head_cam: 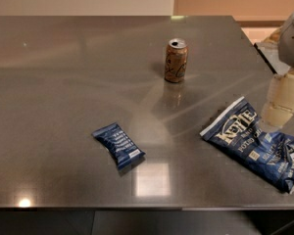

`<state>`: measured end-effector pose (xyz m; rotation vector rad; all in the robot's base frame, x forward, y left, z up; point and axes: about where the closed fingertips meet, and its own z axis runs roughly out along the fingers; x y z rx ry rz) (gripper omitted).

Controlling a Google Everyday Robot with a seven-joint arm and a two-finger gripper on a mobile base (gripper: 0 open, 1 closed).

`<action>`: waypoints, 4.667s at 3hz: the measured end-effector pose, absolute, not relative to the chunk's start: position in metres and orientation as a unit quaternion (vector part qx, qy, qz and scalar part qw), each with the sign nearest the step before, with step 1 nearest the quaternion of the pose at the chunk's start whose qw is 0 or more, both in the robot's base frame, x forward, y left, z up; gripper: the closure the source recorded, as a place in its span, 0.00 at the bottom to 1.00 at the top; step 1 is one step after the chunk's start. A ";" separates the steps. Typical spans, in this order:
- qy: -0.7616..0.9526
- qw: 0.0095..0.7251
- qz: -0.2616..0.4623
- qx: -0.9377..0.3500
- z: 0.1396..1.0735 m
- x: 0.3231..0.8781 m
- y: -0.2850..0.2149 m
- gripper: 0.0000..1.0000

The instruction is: Pick orange can

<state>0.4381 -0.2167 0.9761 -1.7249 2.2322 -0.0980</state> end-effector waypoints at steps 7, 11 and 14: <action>0.764 0.233 0.036 -0.600 0.948 0.574 -0.163 0.00; 0.793 0.307 0.099 -0.517 0.917 0.705 -0.131 0.00; 0.794 0.280 0.140 -0.522 0.910 0.697 -0.112 0.43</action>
Offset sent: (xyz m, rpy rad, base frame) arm 0.0164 0.0045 -0.0028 0.0277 0.0352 0.0356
